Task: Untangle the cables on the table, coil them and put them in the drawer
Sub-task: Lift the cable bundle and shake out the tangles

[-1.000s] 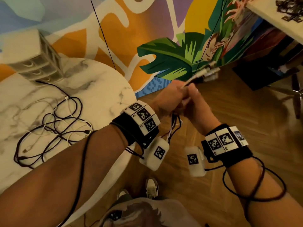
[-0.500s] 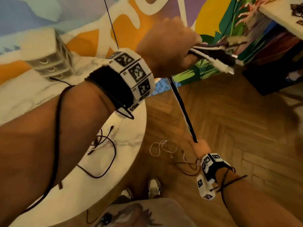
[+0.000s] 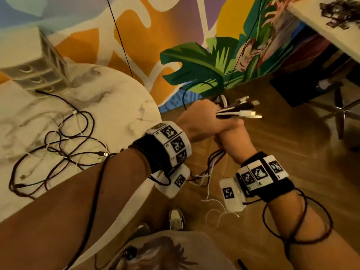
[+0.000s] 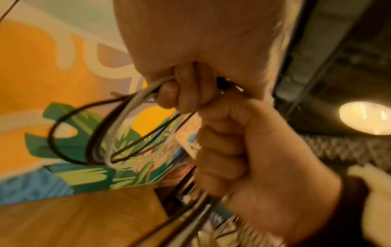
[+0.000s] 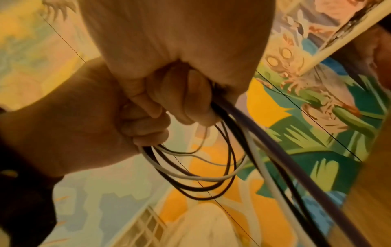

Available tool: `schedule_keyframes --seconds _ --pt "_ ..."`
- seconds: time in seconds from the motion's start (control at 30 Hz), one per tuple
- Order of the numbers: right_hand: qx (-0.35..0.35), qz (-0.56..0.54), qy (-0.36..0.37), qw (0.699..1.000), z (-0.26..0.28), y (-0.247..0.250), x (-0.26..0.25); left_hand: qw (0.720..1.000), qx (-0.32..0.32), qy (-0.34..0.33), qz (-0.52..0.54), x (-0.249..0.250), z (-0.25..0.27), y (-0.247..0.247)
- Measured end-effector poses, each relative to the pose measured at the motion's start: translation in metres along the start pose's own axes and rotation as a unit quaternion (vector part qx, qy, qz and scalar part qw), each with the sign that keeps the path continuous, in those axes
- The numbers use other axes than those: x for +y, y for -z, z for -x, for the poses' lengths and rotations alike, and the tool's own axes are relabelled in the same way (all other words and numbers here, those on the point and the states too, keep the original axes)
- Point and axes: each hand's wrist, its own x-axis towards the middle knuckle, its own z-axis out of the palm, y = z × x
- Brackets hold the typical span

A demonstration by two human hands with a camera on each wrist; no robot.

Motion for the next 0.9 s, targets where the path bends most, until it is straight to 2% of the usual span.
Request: schedule_keyframes --seconds 0.07,0.17,0.23,0.3,0.37,0.47,0.6,0.67,0.8,0.9 --pt "-0.003 -0.032 0.030 0.999 0.001 0.003 -0.018 0.998 0.013 0.007 0.068 0.011 -0.009 0.008" --pt "0.034 -0.062 0.048 0.996 -0.002 0.004 -0.007 0.998 0.041 -0.039 0.015 0.027 -0.011 0.012" --pt "0.049 -0.082 0.021 0.995 -0.003 -0.001 0.016 0.995 0.072 -0.066 -0.007 0.029 -0.008 0.015" --pt "0.043 -0.043 -0.048 0.997 0.001 -0.007 0.050 0.990 0.105 -0.090 -0.013 0.027 -0.007 0.027" --pt "0.035 0.009 -0.148 0.988 0.009 -0.011 0.094 0.984 0.145 -0.101 -0.034 0.022 -0.013 0.049" --pt "0.052 0.075 -0.281 0.955 0.022 -0.007 0.162 0.966 0.218 -0.100 -0.095 0.015 -0.021 0.081" --pt "0.056 0.052 -0.393 0.916 0.028 0.002 0.203 0.951 0.285 -0.111 -0.055 0.008 -0.024 0.106" --pt "0.069 0.029 -0.408 0.910 0.022 0.003 0.206 0.953 0.278 -0.102 -0.067 0.004 -0.024 0.103" --pt "0.090 -0.020 -0.392 0.915 0.005 -0.001 0.199 0.964 0.249 -0.073 -0.053 -0.005 -0.021 0.084" --pt "0.079 -0.020 -0.342 0.936 -0.007 -0.001 0.180 0.982 0.178 -0.059 -0.040 -0.013 -0.017 0.068"
